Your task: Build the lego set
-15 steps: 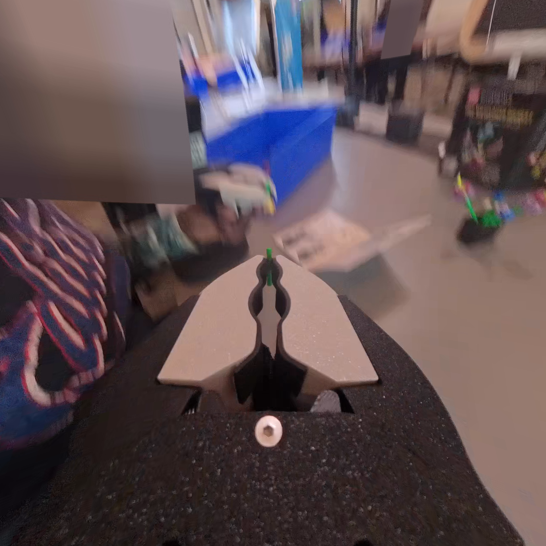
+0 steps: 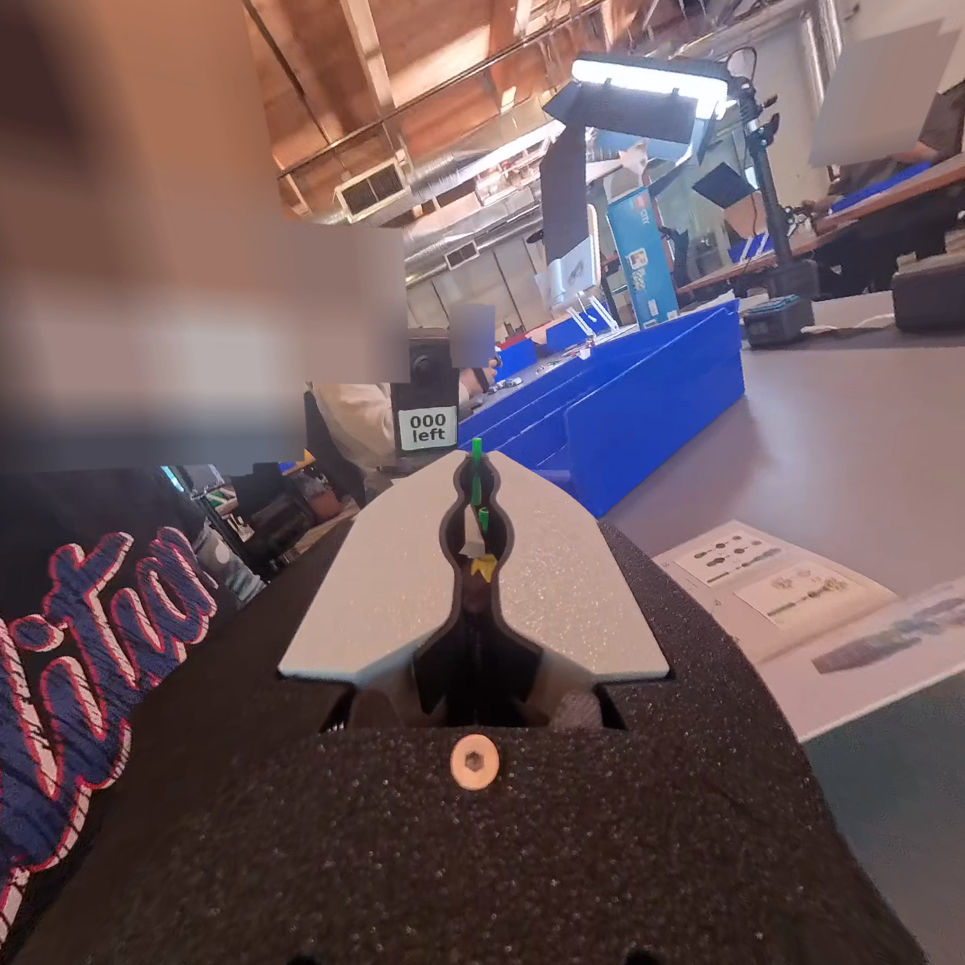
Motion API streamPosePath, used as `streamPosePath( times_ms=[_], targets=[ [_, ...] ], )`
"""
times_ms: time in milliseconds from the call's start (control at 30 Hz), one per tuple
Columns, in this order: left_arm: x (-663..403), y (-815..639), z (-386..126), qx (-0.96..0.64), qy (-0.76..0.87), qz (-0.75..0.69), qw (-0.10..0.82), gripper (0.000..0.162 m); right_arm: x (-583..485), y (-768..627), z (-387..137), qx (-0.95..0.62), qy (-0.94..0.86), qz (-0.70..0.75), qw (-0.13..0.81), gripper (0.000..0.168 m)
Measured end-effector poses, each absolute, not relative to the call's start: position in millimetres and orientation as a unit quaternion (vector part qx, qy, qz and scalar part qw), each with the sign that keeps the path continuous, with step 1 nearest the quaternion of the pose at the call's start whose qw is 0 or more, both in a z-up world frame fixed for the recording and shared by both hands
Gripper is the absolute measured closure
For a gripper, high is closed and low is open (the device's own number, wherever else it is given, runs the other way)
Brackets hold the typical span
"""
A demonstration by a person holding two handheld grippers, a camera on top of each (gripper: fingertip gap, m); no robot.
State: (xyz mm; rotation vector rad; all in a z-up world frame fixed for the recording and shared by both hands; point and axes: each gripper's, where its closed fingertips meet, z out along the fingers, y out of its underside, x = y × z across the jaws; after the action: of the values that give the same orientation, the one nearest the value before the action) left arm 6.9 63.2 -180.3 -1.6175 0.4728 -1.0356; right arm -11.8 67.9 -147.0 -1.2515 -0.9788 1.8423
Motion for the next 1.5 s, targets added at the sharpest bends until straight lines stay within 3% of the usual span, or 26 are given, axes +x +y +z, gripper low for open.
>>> streamPosePath(
  times_ms=[1500],
  targets=[
    [-2,68,-187,-0.691,0.150,-0.472,0.526,0.161,-29,73,-170,-0.533,-0.334,0.696,0.347,0.165]
  ],
)
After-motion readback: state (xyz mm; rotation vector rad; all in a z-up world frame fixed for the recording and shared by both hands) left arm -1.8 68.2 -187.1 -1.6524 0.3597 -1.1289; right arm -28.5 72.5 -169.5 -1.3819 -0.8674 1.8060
